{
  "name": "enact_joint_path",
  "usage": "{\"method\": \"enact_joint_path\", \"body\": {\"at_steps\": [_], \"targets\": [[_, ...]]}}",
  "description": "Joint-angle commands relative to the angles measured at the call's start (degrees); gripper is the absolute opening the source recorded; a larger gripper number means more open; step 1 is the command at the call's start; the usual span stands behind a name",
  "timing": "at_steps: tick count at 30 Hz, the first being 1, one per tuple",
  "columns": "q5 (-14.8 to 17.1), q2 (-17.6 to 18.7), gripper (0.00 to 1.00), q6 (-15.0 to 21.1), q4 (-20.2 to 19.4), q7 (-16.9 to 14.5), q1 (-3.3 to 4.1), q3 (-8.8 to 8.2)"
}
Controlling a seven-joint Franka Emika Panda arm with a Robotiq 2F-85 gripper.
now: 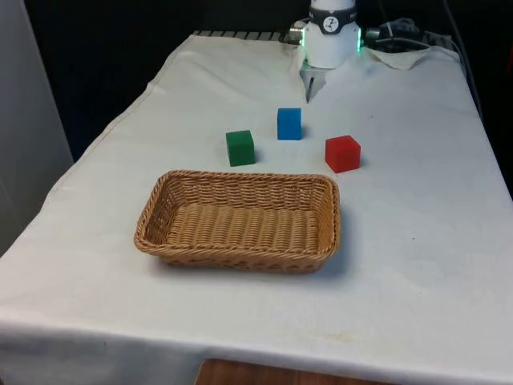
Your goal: Pick up the blue cube and place it into the basket.
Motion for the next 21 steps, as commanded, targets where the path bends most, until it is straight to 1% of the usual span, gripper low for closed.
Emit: {"method": "enact_joint_path", "body": {"at_steps": [1,3,5,6,10,11,12,14,19,20,21], "targets": [[0.0,-0.2,1.00,0.0,-0.2,0.0,0.00,0.06],[-0.1,-2.1,1.00,0.9,-2.3,0.1,0.00,0.11],[-0.1,-2.5,1.00,1.1,-2.8,0.1,0.00,0.11],[-0.2,-3.4,1.00,1.5,-4.0,0.1,0.00,0.11],[-0.2,-5.4,1.00,2.7,-6.4,0.1,0.00,0.23],[0.0,-4.9,1.00,1.8,-5.8,0.0,0.00,0.17],[-0.2,-5.9,1.00,2.9,-7.0,0.1,0.00,0.23],[-0.2,-7.4,1.00,3.8,-8.8,0.1,0.00,0.23],[-0.3,-9.6,1.00,5.1,-11.3,0.1,0.00,0.29],[0.0,-9.2,1.00,4.4,-10.9,-0.1,0.00,0.23],[-0.3,-10.0,1.00,5.4,-11.9,0.1,0.00,0.34]]}}
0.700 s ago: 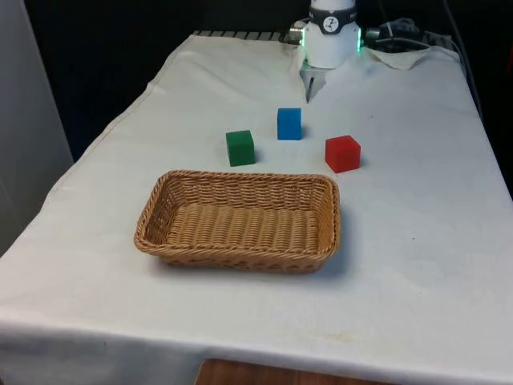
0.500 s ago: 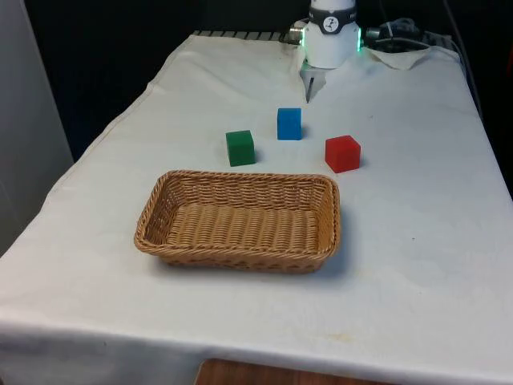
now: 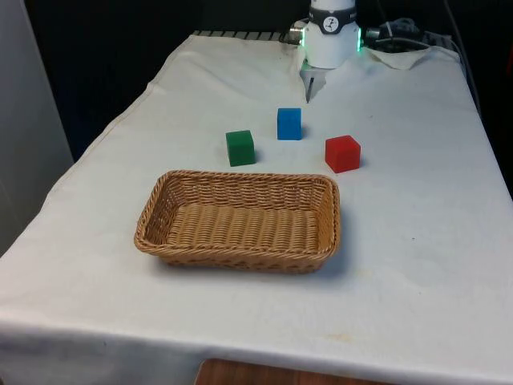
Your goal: Pick up the blue cube and place it into the basket.
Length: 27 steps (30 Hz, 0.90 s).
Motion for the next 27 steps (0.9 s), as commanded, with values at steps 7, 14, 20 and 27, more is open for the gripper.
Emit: {"method": "enact_joint_path", "body": {"at_steps": [7,14,20,27], "targets": [[0.0,-2.2,1.00,1.3,-2.9,-0.3,0.00,0.11],[-0.2,-5.7,1.00,4.8,-8.6,-1.3,0.00,0.23],[-0.6,-7.2,1.00,5.9,-11.5,-2.3,-0.06,0.29],[-2.3,-8.3,1.00,6.6,-14.0,-3.0,-0.11,0.46]]}}
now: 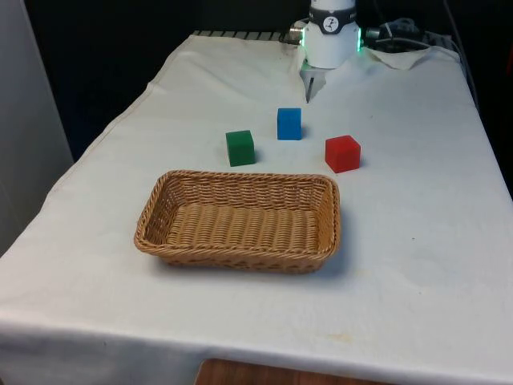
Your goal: Pick up the blue cube and place it into the basket.
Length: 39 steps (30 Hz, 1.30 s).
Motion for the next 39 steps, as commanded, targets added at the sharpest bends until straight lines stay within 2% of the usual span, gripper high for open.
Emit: {"method": "enact_joint_path", "body": {"at_steps": [1,6,7,8,12,15,16,17,23,24,26,32,33,34,39], "targets": [[-0.9,-0.6,1.00,0.6,-0.7,0.2,-0.11,0.17],[-3.2,-1.9,1.00,0.6,-2.6,0.4,-0.23,0.23],[-2.6,-1.4,1.00,0.0,-2.0,0.1,-0.06,0.06],[-3.7,-2.2,1.00,0.7,-2.9,0.5,-0.29,0.29],[-4.9,-3.5,1.00,2.1,-5.2,1.1,-0.29,0.34],[-5.0,-4.3,1.00,3.0,-6.5,1.3,-0.23,0.34],[-4.5,-3.7,1.00,2.2,-6.0,0.7,-0.11,0.11],[-5.1,-4.5,1.00,3.2,-6.9,1.4,-0.23,0.34],[-4.3,-5.4,1.00,7.0,-10.4,0.9,-0.23,0.00],[-4.4,-4.9,1.00,6.1,-9.8,0.9,-0.23,0.11],[-3.9,-5.4,1.00,8.3,-11.3,0.7,-0.17,-0.11],[-2.6,-4.9,1.00,12.0,-14.2,0.1,-0.11,-0.34],[-2.9,-5.0,1.00,11.2,-13.9,0.2,-0.23,-0.17],[-2.3,-4.5,1.00,13.2,-15.0,-0.2,-0.17,-0.34],[-1.8,-3.3,1.00,16.0,-16.7,-0.5,-0.17,-0.40]]}}
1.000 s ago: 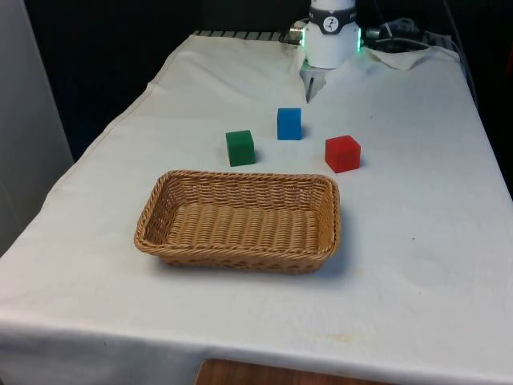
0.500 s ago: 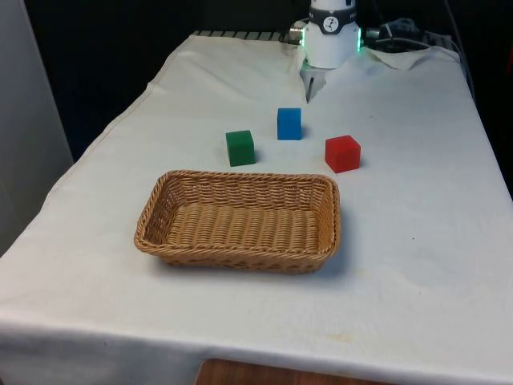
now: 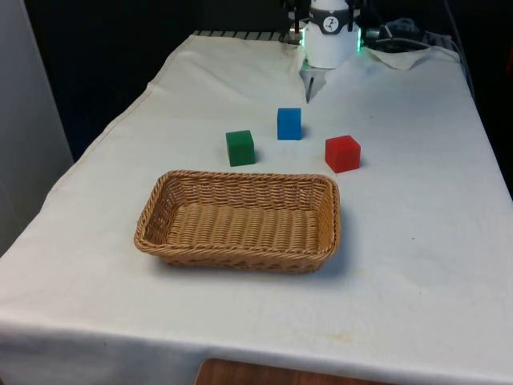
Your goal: Pick up the blue cube and place it into the basket.
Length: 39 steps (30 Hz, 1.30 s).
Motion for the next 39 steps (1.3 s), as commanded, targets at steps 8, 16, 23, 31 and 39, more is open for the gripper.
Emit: {"method": "enact_joint_path", "body": {"at_steps": [8,16,23,31,39], "targets": [[0.1,2.5,1.00,5.0,-2.5,-0.4,-0.23,-0.23],[-0.1,2.1,1.00,6.6,-4.0,-0.4,-0.52,-0.06],[-0.1,1.6,1.00,7.2,-5.6,-0.6,-0.69,-0.17],[-3.0,4.0,1.00,10.5,-6.2,-0.2,-1.83,-1.20],[-4.6,6.2,1.00,12.8,-6.5,-0.7,-2.35,-3.38]]}}
